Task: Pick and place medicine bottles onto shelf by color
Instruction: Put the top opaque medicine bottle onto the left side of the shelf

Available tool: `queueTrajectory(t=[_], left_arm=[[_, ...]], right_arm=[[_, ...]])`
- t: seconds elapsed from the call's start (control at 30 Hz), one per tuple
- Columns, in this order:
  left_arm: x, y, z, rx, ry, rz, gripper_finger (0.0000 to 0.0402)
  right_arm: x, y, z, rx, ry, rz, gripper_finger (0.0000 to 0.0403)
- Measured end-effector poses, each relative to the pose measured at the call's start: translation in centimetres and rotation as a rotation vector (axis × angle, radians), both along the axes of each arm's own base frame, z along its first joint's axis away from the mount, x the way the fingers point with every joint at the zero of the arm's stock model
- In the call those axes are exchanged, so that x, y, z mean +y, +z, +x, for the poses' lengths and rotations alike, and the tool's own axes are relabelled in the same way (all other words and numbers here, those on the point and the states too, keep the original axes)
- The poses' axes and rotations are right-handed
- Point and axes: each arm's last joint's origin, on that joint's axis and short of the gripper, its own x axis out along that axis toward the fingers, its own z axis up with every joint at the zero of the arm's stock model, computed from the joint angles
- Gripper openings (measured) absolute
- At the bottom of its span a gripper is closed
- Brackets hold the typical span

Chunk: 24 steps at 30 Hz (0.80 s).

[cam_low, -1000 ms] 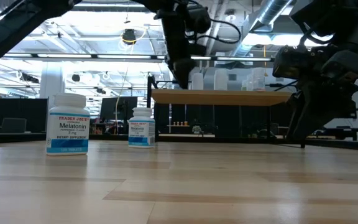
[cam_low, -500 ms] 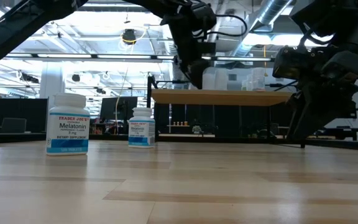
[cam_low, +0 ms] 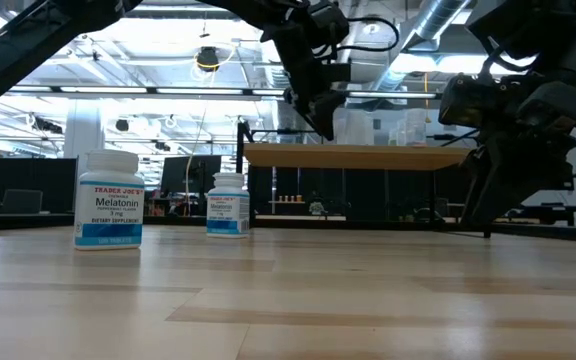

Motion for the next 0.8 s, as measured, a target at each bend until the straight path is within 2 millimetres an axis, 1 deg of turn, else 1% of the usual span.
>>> queueTrajectory(t=[0.13, 0.2, 0.33, 0.47, 0.53, 0.6, 0.67, 0.8], left_arm=[[-0.2, -0.1, -0.3, 0.043, 0.001, -0.013, 0.0194], [-0.3, 0.2, -0.7, 0.076, 0.0, -0.027, 0.0194], [-0.8, 1.4, -1.4, 0.124, -0.007, -0.046, 0.0194], [-1.6, 3.6, -2.4, 0.153, -0.025, -0.076, 0.0194], [-2.1, 4.0, -3.0, 0.18, -0.041, -0.102, 0.0194], [-2.6, 4.3, -3.7, 0.208, -0.063, -0.135, 0.0194], [-3.3, 5.0, -4.6, 0.234, -0.079, -0.185, 0.0194], [-4.3, 4.8, -6.1, 0.343, -0.062, -0.318, 0.0194]], right_arm=[[0.0, 0.0, 0.0, 0.0, 0.0, 0.0, 0.0159], [0.0, 0.0, 0.0, 0.0, 0.0, 0.0, 0.0159], [0.0, 0.0, 0.0, 0.0, 0.001, 0.0, 0.0159], [0.0, 0.0, 0.0, 0.0, 0.0, 0.0, 0.0159], [0.0, 0.0, 0.0, 0.0, 0.001, 0.0, 0.0159], [0.0, 0.0, 0.0, 0.0, 0.001, 0.0, 0.0159], [0.0, 0.0, 0.0, -0.001, 0.001, 0.0, 0.0159], [0.0, 0.0, 0.0, -0.002, 0.001, 0.0, 0.0159]])
